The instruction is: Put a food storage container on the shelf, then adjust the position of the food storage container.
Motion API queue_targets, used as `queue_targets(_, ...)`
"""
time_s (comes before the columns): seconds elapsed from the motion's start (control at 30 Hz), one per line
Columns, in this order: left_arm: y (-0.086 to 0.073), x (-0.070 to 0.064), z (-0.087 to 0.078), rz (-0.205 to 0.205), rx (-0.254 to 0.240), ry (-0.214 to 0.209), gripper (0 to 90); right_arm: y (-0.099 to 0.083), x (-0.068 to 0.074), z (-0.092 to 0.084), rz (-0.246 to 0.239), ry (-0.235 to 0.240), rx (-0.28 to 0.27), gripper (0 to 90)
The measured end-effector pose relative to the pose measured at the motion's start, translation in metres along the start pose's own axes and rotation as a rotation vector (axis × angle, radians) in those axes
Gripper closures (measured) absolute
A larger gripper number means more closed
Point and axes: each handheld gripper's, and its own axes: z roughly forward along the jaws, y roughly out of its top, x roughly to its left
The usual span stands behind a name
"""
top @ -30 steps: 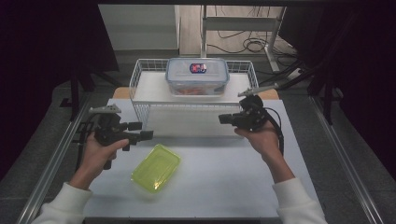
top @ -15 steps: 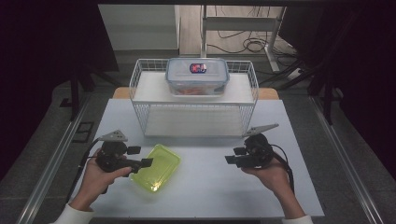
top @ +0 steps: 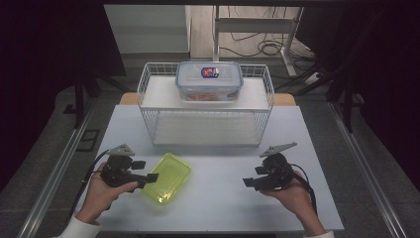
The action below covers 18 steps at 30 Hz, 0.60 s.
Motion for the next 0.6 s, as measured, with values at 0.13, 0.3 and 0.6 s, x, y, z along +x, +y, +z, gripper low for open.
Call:
queue_targets(0.13,0.001,0.001,0.003,-0.002,0.001,0.005,26.3,-0.001,0.0,0.002,0.002,-0.002,0.009,33.1)
queue_targets(0.3,0.006,0.007,0.006,-0.008,0.007,0.038,27.0,-0.004,-0.002,0.002,0.01,-0.004,0.005,33.0)
queue_targets(0.6,0.02,0.031,0.032,-0.007,0.084,0.23,49.8,-0.005,-0.003,0.005,0.005,-0.001,0.017,32.8)
